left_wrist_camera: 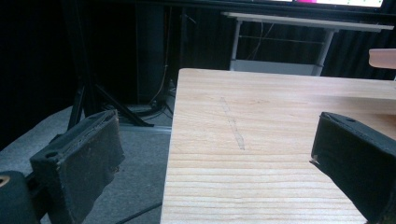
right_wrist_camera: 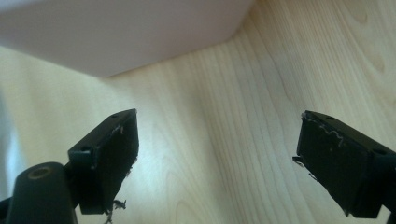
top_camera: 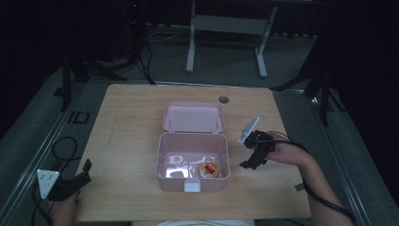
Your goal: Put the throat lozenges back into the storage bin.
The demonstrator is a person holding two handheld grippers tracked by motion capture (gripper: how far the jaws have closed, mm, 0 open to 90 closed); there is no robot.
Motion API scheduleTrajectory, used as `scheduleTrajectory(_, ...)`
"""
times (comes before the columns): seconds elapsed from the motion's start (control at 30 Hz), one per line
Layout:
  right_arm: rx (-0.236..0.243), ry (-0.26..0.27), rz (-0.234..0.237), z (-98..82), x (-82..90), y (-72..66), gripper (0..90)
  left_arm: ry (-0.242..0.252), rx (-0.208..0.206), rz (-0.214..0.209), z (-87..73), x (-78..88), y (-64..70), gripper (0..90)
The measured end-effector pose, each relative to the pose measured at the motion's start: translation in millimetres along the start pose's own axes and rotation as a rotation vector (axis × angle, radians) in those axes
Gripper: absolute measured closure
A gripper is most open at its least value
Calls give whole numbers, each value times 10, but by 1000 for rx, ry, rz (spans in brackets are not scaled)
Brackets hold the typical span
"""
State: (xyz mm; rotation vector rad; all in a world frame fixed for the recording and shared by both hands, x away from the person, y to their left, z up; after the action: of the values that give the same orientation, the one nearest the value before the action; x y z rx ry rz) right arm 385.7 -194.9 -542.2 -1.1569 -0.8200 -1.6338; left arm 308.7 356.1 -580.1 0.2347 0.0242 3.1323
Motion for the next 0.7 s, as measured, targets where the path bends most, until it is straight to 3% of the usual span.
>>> scheduleTrajectory(0.23,-114,133,-89,-255,-278,244,124,-1,-1,0,0,-1,2,24)
scheduleTrajectory(0.37,-193,212,-162,-375,-366,398,121,-1,0,0,0,-1,1,24)
scheduleTrajectory(0.5,-275,256,-225,-522,-452,529,116,-2,-3,0,0,-2,3,24)
scheduleTrajectory(0.63,-324,306,-305,-648,-495,626,114,-2,-1,1,-1,-2,2,24)
scheduleTrajectory(0.67,-324,306,-305,-648,-495,626,114,-2,-1,1,-1,-2,2,25)
scheduleTrajectory(0.7,-353,339,-340,-702,-499,672,109,-1,-2,1,0,-2,2,24)
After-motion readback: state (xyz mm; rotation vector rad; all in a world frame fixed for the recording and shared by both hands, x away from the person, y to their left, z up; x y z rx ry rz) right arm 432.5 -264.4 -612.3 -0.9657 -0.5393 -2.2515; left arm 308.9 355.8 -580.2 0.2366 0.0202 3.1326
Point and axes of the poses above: each handheld gripper's, and its own axes: x roughly backward along the jaws, z roughly out of its top, y roughly to its right, the point moved 10 cm from there along -x, roughly forward along the jaws, and after that the axes turned 3 degrees about -x, right-handed, at the moved point
